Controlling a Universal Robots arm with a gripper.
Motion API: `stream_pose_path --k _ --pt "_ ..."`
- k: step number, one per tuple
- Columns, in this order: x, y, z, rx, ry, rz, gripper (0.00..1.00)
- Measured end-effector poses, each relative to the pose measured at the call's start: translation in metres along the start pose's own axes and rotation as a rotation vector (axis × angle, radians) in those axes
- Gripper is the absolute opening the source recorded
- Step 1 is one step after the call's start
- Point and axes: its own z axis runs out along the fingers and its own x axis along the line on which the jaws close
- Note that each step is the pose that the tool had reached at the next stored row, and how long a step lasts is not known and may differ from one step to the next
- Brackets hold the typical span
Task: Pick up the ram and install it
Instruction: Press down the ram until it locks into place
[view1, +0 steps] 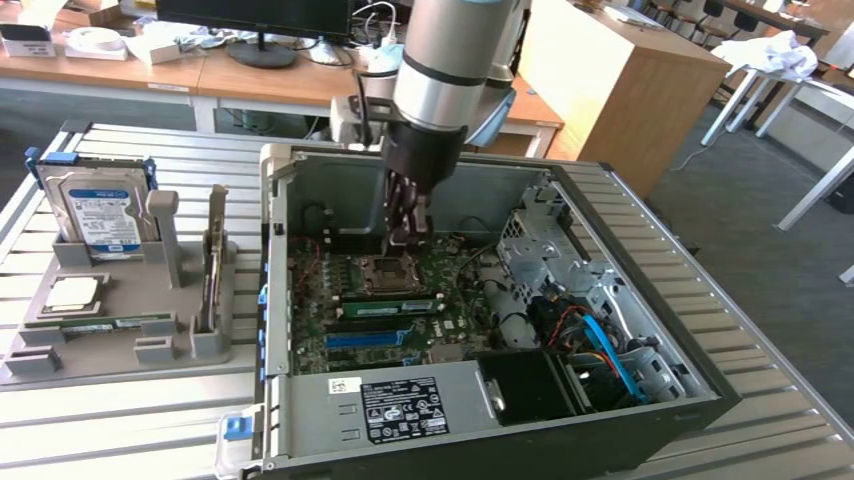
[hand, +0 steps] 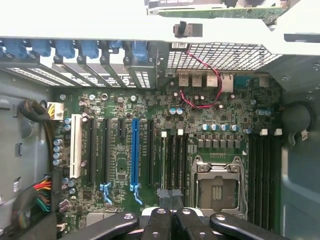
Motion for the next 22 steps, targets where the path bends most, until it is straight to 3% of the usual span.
stream_pose_path --k 4,11,22 --pt "0.0 0.0002 -0.0054 0.0 0.0009 0.0 0.1" --pt "0.0 -0.0009 -0.0056 0.0 0.001 0.0 0.1" --pt "0.0 -0.0222 -0.0062 -0.001 0.0008 0.0 0.1"
